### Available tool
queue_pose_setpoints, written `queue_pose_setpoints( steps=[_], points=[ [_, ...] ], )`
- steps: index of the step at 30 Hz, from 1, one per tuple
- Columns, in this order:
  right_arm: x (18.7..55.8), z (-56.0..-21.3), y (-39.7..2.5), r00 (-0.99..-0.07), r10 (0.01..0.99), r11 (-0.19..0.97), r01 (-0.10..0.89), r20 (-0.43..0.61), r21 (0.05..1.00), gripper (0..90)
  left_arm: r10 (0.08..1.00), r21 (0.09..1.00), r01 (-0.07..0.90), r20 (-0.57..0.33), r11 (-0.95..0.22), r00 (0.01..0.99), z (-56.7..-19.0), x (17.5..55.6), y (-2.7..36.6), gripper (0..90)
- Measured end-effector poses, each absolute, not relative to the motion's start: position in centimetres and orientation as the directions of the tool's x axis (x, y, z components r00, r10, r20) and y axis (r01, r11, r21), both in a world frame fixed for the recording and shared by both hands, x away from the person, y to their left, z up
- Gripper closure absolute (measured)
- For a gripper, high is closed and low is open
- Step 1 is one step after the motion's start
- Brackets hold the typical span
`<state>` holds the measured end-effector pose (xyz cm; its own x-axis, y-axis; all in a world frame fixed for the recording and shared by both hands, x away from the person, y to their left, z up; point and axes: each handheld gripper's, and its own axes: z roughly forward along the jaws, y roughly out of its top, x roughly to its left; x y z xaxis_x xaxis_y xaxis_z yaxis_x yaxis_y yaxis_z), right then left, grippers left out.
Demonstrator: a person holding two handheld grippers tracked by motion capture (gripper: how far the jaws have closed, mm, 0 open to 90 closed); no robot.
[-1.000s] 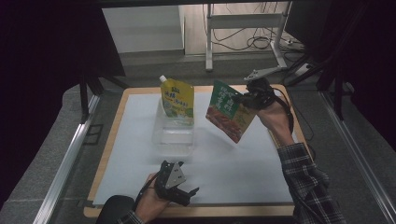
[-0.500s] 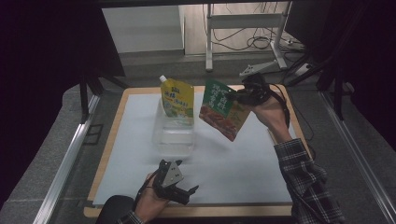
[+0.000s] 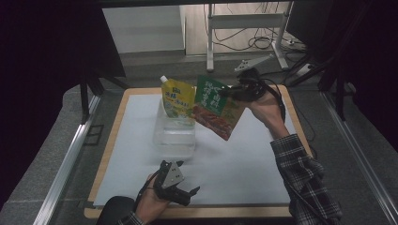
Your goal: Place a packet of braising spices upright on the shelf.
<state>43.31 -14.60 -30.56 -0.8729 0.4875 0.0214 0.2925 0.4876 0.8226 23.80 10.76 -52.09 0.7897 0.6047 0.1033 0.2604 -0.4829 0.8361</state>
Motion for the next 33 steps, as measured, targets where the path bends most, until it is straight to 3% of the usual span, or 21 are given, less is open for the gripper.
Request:
queue_pose_setpoints(
  steps=[33],
  points=[
    [45.7, -30.5, -7.4, -0.925, 0.379, 0.488, 0.23, 0.033, 0.842, 89.1, 0.596, 0.844, 0.249, 0.101, -0.476, 0.796, -51.9, 23.7, 10.9, 0.2]
  ],
)
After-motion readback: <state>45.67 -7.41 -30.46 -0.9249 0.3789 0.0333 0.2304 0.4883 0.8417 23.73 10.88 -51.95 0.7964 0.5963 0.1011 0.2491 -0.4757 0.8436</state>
